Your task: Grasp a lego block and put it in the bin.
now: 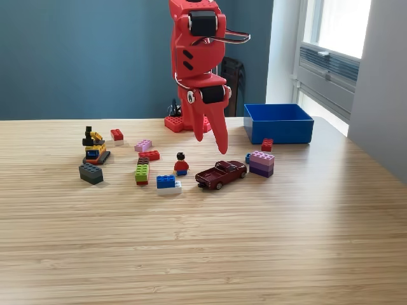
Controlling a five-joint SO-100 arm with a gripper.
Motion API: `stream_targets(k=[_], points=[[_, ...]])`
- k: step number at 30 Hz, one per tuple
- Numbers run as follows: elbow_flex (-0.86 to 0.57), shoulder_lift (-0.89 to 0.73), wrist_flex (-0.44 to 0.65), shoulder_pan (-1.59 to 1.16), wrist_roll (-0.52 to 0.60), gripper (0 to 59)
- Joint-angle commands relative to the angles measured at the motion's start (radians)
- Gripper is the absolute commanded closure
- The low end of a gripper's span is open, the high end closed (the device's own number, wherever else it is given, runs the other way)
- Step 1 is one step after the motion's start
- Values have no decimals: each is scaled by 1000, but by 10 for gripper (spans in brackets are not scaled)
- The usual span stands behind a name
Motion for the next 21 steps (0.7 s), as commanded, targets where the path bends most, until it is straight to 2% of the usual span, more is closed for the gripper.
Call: stream_targets(k=[1, 15, 21], points=[[-101, -40, -3, -5, -3, 154], [-247, -265, -38, -66, 44, 162], [-333, -354, -38, -110, 112, 187]])
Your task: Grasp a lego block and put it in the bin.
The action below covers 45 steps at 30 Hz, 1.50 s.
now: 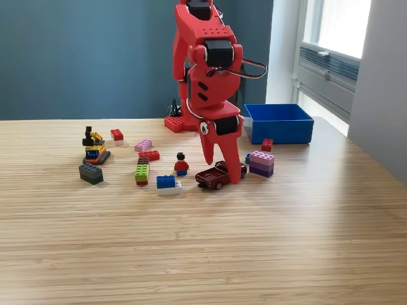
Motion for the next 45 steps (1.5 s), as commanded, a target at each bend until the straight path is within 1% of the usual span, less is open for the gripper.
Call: stream_targets(k=[1, 3, 4, 5, 8, 9, 20, 27, 29, 32, 40, 45], points=[[-115, -28, 3, -31, 60, 210], [-137, -52, 3, -38, 97, 270], [-144, -61, 3, -41, 110, 309], [-152, -71, 3, -41, 123, 360], [-169, -87, 3, -41, 160, 560], [-172, -89, 3, -38, 170, 585], [-161, -75, 25, -28, 198, 585], [-161, -72, 114, -28, 207, 585], [-218, -55, 183, -28, 218, 585], [-244, 15, 225, -31, 224, 586], [-233, 270, 287, -32, 218, 586], [-160, 408, 299, -43, 219, 586]])
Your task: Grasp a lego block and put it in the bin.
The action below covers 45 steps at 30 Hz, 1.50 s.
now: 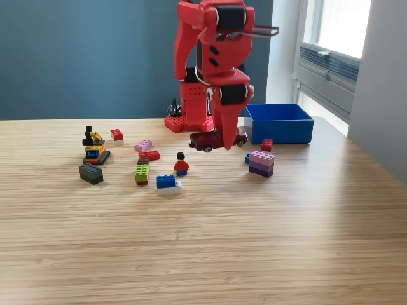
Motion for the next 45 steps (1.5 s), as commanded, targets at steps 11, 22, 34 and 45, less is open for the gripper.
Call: stream_targets(k=[11, 22, 34, 45], points=[[242, 518, 84, -190, 28, 586], [336, 592, 89, -545, 190, 586], [423, 589, 89, -969, 287, 586], [468, 586, 84, -1154, 270, 586]])
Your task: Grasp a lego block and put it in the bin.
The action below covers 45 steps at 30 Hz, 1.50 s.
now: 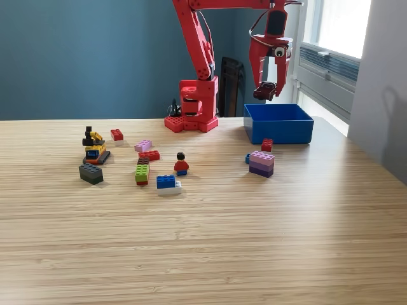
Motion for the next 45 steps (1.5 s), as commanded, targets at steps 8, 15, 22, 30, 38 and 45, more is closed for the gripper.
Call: stream_targets(k=[8, 15, 22, 30, 38, 45], points=[[-34, 60, -31, 9, -69, 586], [-92, 0, -57, 12, -72, 586], [-222, -270, -51, 11, -60, 586], [-321, -511, -35, 11, -72, 586], [-344, -604, 23, 8, -106, 363], [-364, -603, 55, 5, -107, 289]])
